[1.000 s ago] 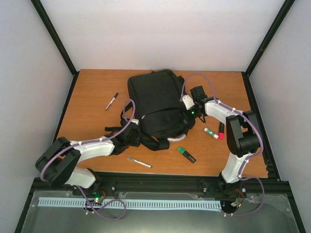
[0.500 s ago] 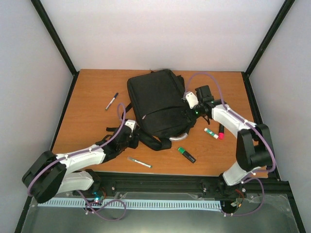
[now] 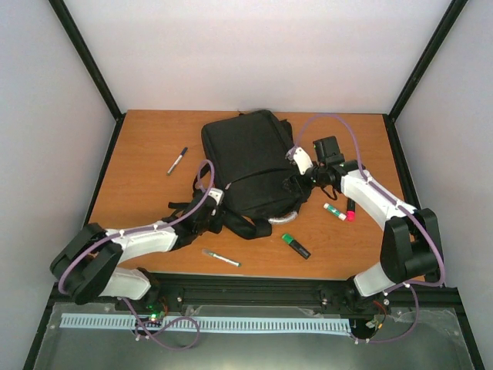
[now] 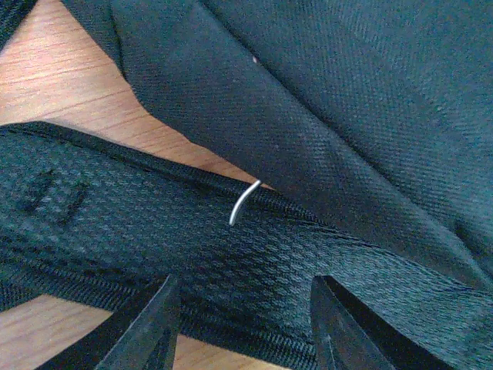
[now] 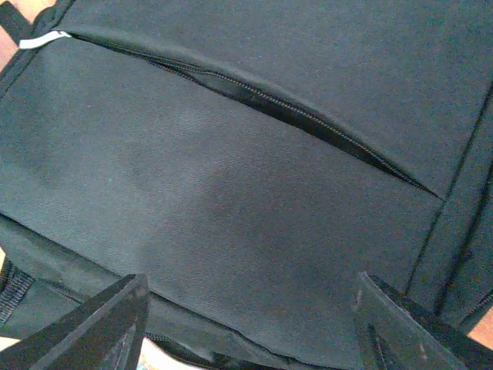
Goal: Pack the student bag
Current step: Zip the student bag at the center of the board.
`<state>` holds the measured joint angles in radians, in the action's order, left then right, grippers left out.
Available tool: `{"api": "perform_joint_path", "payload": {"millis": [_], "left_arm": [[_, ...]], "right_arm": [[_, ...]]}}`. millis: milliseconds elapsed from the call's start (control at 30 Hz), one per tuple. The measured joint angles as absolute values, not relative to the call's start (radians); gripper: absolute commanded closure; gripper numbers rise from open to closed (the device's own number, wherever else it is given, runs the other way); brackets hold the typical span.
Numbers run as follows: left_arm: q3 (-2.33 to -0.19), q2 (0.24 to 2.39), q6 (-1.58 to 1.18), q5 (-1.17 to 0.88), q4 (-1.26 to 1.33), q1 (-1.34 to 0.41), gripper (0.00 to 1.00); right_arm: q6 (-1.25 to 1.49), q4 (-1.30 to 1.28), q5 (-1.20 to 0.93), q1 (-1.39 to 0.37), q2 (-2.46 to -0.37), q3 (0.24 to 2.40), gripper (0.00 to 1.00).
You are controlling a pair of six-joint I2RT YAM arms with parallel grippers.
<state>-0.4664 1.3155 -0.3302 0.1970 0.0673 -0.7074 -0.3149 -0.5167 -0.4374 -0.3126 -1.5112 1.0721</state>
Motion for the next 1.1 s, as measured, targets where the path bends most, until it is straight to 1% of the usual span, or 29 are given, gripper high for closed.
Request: {"api": "perform_joint_path", "payload": {"millis": [167, 433, 467, 633, 767, 867, 1000, 1100], "left_arm": [[-0.493, 1.399, -0.299, 0.201, 0.094, -0.707, 0.60], [-0.535, 1.460, -0.260, 0.239, 0.131, -0.707, 0.61], [-0.541, 1.468, -0.254, 0.240, 0.136, -0.707, 0.63], [-0.562, 1.505, -0.219, 0.230, 0.151, -0.707, 0.85], [-0.567, 1.508, -0.219, 0.222, 0.155, -0.707, 0.96], [-0.567, 1.496, -0.234, 0.214, 0.147, -0.707, 0.99], [-0.563, 1.436, -0.263, 0.196, 0.114, -0.707, 0.99], [-0.550, 1.392, -0.290, 0.173, 0.096, -0.707, 0.99]], "right_arm": [[-0.317, -0.524, -0.461, -0.313, -1.511, 1.072, 0.28], [-0.319, -0.527, -0.468, -0.313, -1.511, 1.065, 0.28], [-0.321, -0.528, -0.468, -0.313, -1.511, 1.064, 0.28], [-0.328, -0.528, -0.467, -0.313, -1.511, 1.063, 0.31], [-0.332, -0.528, -0.470, -0.313, -1.512, 1.063, 0.34], [-0.332, -0.527, -0.489, -0.313, -1.512, 1.063, 0.35], [-0.334, -0.522, -0.506, -0.332, -1.524, 1.061, 0.38], [-0.336, -0.515, -0.506, -0.375, -1.559, 1.066, 0.42]]}}
